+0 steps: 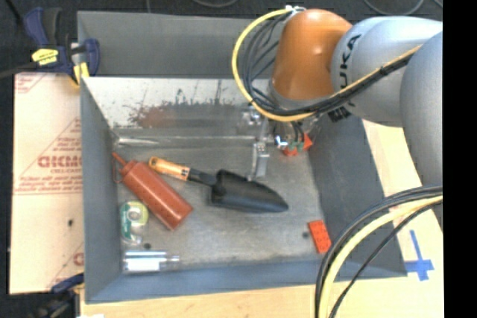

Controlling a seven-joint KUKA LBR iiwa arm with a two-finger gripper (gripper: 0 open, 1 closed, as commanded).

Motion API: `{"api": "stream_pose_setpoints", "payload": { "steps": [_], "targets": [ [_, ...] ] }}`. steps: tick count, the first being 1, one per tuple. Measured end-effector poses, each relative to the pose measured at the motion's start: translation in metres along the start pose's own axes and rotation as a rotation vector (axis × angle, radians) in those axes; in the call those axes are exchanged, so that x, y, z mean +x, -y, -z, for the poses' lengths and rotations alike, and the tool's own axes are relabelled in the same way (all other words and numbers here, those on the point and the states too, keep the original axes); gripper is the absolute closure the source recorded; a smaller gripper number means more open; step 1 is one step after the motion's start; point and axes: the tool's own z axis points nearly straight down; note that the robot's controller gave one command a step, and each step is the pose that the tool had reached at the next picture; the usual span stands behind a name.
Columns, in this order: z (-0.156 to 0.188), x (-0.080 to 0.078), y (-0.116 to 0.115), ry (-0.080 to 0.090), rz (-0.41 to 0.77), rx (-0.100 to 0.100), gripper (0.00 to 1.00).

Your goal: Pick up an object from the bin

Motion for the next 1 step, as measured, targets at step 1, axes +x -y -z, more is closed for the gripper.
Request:
{"api": "stream_pose_setpoints", "payload": {
  "steps": [1],
  "targets": [
    [0.0052, -0.0013, -0.0001, 0.007, 0.000, 0.000, 0.00]
  ]
}}
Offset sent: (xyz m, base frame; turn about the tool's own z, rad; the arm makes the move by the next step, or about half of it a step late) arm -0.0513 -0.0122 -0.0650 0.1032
